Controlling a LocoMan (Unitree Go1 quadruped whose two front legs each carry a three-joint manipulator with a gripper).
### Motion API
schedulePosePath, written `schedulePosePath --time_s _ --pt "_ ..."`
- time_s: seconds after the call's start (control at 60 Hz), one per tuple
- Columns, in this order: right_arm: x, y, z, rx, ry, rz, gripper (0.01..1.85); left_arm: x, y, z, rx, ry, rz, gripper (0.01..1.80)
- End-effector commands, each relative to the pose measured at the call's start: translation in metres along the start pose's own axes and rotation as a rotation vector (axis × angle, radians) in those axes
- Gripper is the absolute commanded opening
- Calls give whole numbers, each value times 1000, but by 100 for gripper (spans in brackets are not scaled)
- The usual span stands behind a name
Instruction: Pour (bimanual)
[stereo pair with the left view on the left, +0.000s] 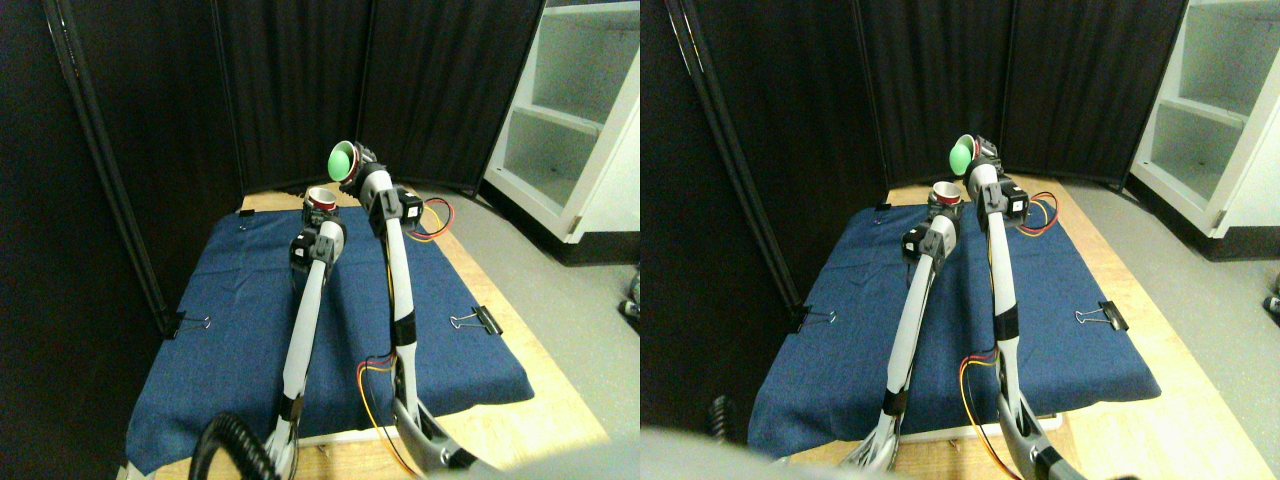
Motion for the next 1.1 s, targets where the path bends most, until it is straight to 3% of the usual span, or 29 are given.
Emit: schedulePosePath --time_s 0.017,0.617,1.1 --pt "6 4 2 -34 -2 43 33 -1 -8 1 -35 -9 -38 33" --pt "5 3 1 -208 76 54 33 -1 -8 3 -21 -8 -48 33" --pt "4 1 2 -307 86 75 33 0 -10 -1 -19 -5 -47 33"
